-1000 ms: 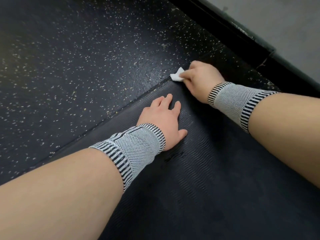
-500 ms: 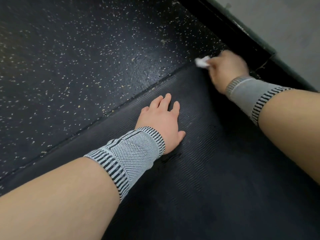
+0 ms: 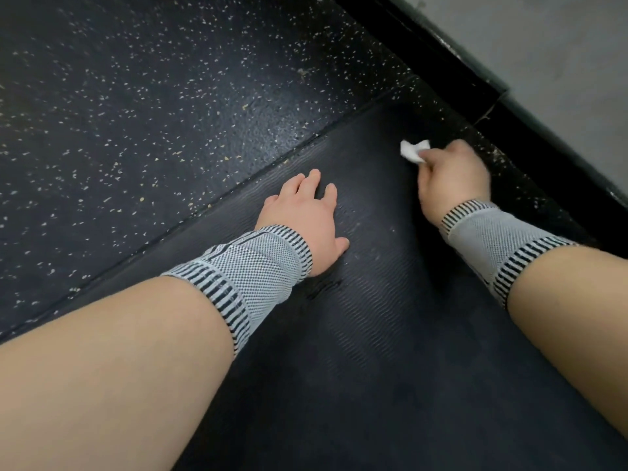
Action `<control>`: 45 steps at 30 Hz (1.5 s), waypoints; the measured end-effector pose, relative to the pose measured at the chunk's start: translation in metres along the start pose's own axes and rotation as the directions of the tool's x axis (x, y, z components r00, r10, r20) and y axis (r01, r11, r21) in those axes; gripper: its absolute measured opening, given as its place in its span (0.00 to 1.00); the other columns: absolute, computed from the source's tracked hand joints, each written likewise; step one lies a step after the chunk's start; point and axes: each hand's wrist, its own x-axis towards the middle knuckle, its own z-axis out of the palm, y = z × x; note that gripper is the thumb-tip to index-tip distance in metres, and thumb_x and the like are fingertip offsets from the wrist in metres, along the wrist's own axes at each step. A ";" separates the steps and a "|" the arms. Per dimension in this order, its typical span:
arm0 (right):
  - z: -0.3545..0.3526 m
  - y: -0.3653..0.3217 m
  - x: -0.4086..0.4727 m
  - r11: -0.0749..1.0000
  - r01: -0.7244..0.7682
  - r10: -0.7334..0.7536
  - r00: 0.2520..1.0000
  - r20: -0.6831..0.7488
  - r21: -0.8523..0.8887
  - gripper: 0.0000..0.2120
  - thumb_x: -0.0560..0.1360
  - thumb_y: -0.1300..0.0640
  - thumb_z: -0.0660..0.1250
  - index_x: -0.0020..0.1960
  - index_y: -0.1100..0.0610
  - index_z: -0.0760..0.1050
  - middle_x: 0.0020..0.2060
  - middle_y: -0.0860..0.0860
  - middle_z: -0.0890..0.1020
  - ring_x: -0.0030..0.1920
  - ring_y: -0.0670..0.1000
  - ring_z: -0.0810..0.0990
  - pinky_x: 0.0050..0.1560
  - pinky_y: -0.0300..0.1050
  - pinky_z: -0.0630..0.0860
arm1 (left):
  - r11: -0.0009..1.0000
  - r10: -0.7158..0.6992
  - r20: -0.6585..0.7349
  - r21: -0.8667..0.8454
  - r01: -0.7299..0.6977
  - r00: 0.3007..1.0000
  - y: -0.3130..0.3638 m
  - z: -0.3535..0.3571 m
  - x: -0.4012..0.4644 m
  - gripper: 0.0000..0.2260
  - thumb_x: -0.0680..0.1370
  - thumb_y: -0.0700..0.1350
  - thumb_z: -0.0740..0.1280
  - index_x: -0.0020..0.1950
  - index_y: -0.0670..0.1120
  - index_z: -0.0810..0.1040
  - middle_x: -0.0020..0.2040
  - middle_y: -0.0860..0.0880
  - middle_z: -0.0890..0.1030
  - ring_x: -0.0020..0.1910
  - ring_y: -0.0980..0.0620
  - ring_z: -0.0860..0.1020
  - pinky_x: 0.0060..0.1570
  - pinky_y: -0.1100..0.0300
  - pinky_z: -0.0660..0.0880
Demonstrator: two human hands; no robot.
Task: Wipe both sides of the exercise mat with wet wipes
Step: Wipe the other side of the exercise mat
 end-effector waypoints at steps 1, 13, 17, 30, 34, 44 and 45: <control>-0.001 -0.007 -0.014 0.992 0.126 -0.127 0.991 0.034 0.029 0.14 0.79 0.54 0.59 0.59 0.56 0.78 0.50 0.58 0.74 0.47 0.61 0.76 0.45 0.48 0.70 | 1.000 -0.002 0.003 0.001 0.002 1.000 0.000 -0.001 0.000 0.39 0.78 0.64 0.60 0.81 0.50 0.46 0.81 0.48 0.42 0.79 0.45 0.44 0.75 0.46 0.56; -0.009 -0.005 -0.115 0.984 0.178 -0.176 0.969 0.172 0.000 0.13 0.79 0.53 0.56 0.58 0.56 0.75 0.49 0.54 0.73 0.46 0.58 0.75 0.46 0.49 0.74 | 0.999 0.003 -0.061 -0.041 -0.005 0.998 -0.011 0.001 -0.036 0.41 0.76 0.66 0.63 0.81 0.48 0.51 0.81 0.48 0.48 0.79 0.47 0.47 0.76 0.47 0.55; -0.017 0.010 -0.116 0.997 0.074 -0.070 0.986 0.152 -0.027 0.14 0.79 0.54 0.57 0.60 0.55 0.75 0.50 0.55 0.74 0.48 0.58 0.76 0.47 0.49 0.73 | 0.997 -0.067 0.010 0.037 0.066 0.998 -0.031 0.025 -0.096 0.49 0.69 0.73 0.65 0.80 0.47 0.52 0.80 0.47 0.50 0.79 0.47 0.49 0.75 0.46 0.56; -0.020 -0.006 -0.149 0.985 -0.166 0.158 0.976 0.147 0.046 0.10 0.78 0.54 0.58 0.57 0.55 0.71 0.51 0.55 0.76 0.50 0.60 0.77 0.47 0.49 0.72 | 0.952 -0.136 0.143 0.293 0.089 0.980 -0.031 0.024 -0.106 0.50 0.63 0.75 0.67 0.73 0.44 0.61 0.72 0.46 0.63 0.71 0.47 0.65 0.70 0.40 0.62; -0.018 -0.041 -0.185 0.967 0.233 -0.253 0.923 0.291 0.102 0.12 0.79 0.55 0.56 0.61 0.54 0.69 0.51 0.54 0.75 0.50 0.59 0.77 0.46 0.49 0.73 | 0.948 -0.153 0.160 0.303 0.098 0.975 -0.029 0.021 -0.104 0.51 0.64 0.75 0.67 0.75 0.43 0.59 0.74 0.45 0.61 0.72 0.47 0.64 0.70 0.41 0.62; -0.016 -0.022 -0.161 0.993 -0.092 0.074 0.973 0.221 0.073 0.10 0.78 0.54 0.57 0.56 0.55 0.71 0.51 0.56 0.75 0.49 0.62 0.78 0.47 0.50 0.74 | 0.967 -0.165 0.182 0.226 0.122 0.969 -0.033 0.024 -0.106 0.55 0.66 0.73 0.68 0.80 0.44 0.47 0.81 0.46 0.45 0.79 0.45 0.51 0.73 0.38 0.58; -0.018 -0.031 -0.170 0.997 0.042 -0.059 0.965 0.256 0.071 0.10 0.78 0.54 0.56 0.57 0.55 0.70 0.51 0.55 0.75 0.49 0.61 0.78 0.47 0.50 0.74 | 0.967 -0.166 0.180 0.222 0.124 0.970 -0.033 0.024 -0.106 0.55 0.66 0.73 0.68 0.80 0.44 0.46 0.81 0.46 0.45 0.79 0.45 0.50 0.73 0.38 0.58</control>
